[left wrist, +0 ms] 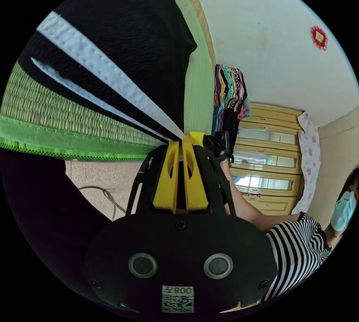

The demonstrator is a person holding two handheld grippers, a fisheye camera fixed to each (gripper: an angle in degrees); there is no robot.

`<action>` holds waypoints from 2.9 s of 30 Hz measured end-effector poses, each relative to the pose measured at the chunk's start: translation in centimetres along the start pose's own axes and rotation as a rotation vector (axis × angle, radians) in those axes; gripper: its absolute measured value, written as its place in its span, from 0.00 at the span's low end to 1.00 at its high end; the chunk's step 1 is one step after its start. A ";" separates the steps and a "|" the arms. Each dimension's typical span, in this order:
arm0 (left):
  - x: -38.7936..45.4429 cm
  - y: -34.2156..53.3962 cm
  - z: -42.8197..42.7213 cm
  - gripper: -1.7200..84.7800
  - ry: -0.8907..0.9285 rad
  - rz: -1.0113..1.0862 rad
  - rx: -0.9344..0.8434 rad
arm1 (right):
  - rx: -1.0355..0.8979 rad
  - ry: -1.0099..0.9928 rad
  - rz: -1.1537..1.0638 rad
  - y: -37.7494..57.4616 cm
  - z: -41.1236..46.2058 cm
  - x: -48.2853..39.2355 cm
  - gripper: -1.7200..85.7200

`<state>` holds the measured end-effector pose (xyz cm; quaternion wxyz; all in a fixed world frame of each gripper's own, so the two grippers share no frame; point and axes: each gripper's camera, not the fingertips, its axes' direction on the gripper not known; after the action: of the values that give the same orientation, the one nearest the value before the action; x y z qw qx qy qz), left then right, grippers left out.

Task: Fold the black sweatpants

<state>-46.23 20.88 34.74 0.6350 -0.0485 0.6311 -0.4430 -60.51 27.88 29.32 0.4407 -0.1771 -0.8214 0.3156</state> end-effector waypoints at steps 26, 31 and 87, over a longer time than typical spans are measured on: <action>-2.1 1.3 -6.4 0.03 -0.014 0.110 -0.045 | -0.020 -0.172 0.042 2.9 0.4 0.8 0.08; -3.8 2.4 -12.1 0.05 0.031 0.075 0.120 | -0.013 -0.188 0.015 3.0 -0.5 -1.6 0.07; -13.4 -0.3 -25.8 0.13 0.309 -0.389 0.456 | -0.042 -0.151 -0.024 5.8 0.2 -11.8 0.05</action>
<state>-65.63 41.92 39.94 0.4301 0.0431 0.5833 -0.6877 -54.14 25.35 18.05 0.3776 -0.1522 -0.8609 0.3054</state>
